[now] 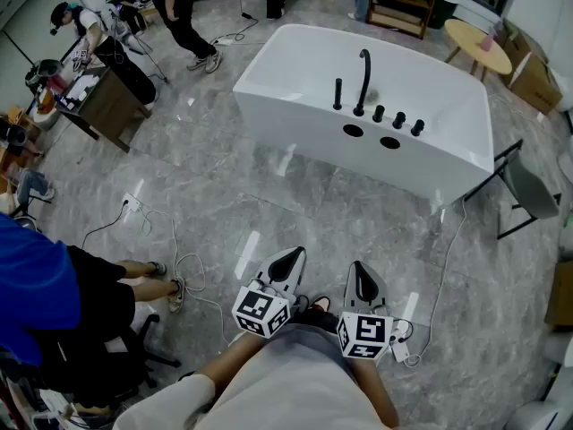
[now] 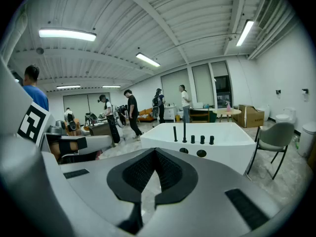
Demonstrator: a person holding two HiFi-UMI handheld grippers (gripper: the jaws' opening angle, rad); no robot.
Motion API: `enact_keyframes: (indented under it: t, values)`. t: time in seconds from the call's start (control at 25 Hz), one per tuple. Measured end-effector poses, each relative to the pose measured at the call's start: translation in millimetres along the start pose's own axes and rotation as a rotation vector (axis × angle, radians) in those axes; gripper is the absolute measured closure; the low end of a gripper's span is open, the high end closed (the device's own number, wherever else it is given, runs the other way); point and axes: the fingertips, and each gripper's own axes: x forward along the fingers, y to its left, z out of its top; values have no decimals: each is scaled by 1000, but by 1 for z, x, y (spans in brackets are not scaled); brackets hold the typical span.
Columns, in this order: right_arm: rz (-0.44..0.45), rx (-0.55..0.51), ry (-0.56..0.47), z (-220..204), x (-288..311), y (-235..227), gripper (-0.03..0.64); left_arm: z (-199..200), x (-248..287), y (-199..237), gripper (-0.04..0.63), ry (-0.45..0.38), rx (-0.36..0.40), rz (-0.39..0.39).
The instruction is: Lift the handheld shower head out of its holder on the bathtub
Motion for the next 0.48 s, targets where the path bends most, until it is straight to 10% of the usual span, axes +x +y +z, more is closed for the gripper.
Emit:
enact_keyframes:
  t: [0.48]
  values:
    - [9,0,21,-7,3,13,598,0,-2,17,591,9,1,15]
